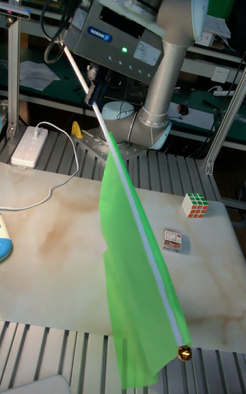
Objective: Wave the flag
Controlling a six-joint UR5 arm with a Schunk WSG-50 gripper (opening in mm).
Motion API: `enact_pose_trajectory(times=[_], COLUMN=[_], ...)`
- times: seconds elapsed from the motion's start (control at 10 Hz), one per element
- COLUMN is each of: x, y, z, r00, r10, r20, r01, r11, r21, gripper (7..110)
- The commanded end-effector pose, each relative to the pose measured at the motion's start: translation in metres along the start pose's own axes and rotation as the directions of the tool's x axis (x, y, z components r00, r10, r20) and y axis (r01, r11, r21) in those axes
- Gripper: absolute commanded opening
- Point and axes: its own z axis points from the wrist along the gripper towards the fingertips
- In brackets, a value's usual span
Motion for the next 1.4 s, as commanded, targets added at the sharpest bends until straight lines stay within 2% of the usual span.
enact_pose_trajectory(times=[0.0, 0.1, 0.2, 0.5, 0.6, 0.8, 1.1, 1.2, 1.3], x=[-0.007, -0.015, -0.018, -0.015, -0.013, -0.003, 0.001, 0.003, 0.002], y=[0.074, 0.11, 0.128, 0.125, 0.118, 0.089, 0.057, 0.038, 0.026], z=[-0.013, -0.028, -0.038, -0.039, -0.036, -0.022, -0.01, -0.004, 0.0], r00=[0.991, 0.978, 0.968, 0.968, 0.973, 0.984, 0.991, 0.994, 0.996], r10=[0.134, 0.207, 0.242, 0.232, 0.216, 0.162, 0.115, 0.085, 0.069], r20=[-0.011, -0.037, -0.069, -0.093, -0.087, -0.079, -0.069, -0.063, -0.054], r01=[-0.131, -0.201, -0.242, -0.248, -0.232, -0.179, -0.127, -0.093, -0.074], r11=[0.944, 0.869, 0.822, 0.845, 0.865, 0.928, 0.97, 0.986, 0.993], r21=[-0.303, -0.451, -0.516, -0.474, -0.444, -0.327, -0.206, -0.138, -0.092], gripper=[7, 7, 7, 7, 7, 7, 7, 7, 7])
